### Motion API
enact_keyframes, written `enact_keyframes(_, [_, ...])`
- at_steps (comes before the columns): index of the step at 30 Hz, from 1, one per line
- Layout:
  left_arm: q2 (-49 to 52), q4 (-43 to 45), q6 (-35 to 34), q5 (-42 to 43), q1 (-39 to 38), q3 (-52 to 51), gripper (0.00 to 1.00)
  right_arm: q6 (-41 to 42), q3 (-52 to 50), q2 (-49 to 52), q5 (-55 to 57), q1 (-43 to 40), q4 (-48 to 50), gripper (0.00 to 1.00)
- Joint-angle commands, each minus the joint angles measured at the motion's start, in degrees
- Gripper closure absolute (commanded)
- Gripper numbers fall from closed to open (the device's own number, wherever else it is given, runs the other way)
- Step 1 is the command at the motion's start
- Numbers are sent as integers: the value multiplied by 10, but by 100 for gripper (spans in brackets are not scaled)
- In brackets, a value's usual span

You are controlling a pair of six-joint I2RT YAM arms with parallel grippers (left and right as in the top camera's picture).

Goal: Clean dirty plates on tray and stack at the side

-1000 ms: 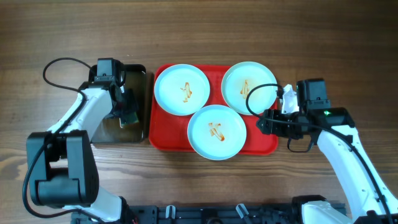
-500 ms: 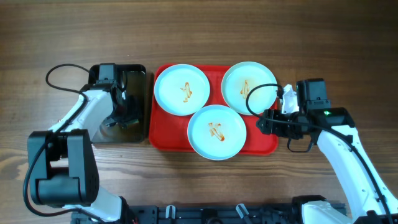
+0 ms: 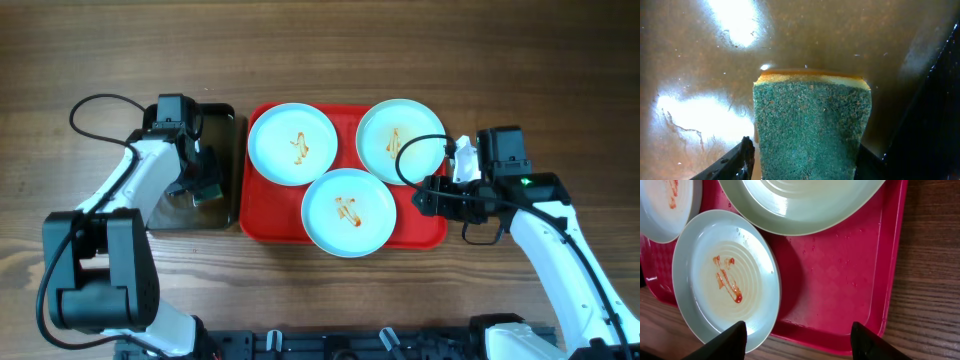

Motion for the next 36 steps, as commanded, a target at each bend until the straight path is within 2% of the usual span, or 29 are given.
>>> enact_keyframes(1, [5,-1,4,2,-9,11,57,2,-6,5,-5,2,3,33])
enact_keyframes(2, [5,-2,4,2,-13,11,63,2,-6,5,-5,2,3,33])
enact_keyframes(3, [5,-5,4,2,-18,11,76,2,-6,5,-5,2,3,33])
enact_keyframes(5, [5,-11,3,1,-25,11,96,2,-6,5,-5,2,3,33])
enact_keyframes(14, [-7,-21,3,2,-28,18,96,1,-6,5,-5,2,1,33])
enact_keyframes(22, [-162,-11,3,2,-28,26,96,2,-6,5,-35,2,19,37])
enact_keyframes(28, [-188,-17,3,21,-28,26,96,2,-6,6,-35,17,20,38])
enact_keyframes(34, [-188,-24,3,21,-28,26,96,49,-6,80,-3,79,45,42])
enact_keyframes(36, [-188,-27,3,21,-28,26,96,68,-6,117,-3,98,63,47])
